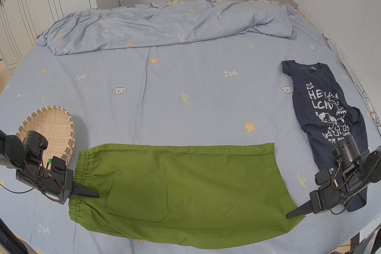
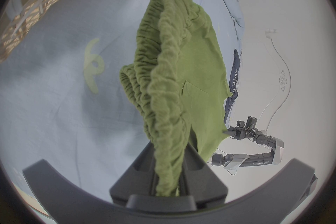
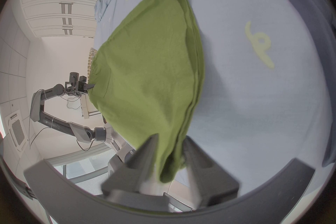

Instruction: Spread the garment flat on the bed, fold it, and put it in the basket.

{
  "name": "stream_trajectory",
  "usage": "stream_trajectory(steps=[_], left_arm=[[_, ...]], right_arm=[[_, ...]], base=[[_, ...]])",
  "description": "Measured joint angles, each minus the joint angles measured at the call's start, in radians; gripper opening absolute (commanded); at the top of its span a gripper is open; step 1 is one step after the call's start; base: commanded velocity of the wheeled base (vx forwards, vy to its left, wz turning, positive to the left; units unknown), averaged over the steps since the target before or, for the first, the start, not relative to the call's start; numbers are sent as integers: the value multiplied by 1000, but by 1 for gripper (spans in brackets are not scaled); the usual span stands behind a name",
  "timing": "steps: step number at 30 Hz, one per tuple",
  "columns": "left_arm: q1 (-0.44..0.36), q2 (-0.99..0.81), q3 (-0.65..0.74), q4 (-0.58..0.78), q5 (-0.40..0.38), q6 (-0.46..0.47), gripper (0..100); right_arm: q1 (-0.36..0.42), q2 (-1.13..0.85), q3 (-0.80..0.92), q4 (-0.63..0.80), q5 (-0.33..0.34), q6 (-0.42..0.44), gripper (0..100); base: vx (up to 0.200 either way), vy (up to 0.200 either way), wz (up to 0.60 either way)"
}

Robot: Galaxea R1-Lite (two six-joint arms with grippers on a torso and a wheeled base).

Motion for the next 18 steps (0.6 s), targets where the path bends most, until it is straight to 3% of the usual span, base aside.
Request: stream_trajectory(steps=[6,12,18], left_arm=[[-2,-13,2,1,15,5,0],[3,-51,4,3,124,56,0],[60,-82,-7,5,160,88,0]], right_arm=[[15,23,18,-9,0,0,100],[12,29,21,-17,0,0,100],[8,30,23,-26,0,0,100]], base=[[0,0,0],[0,0,0],[0,0,0]])
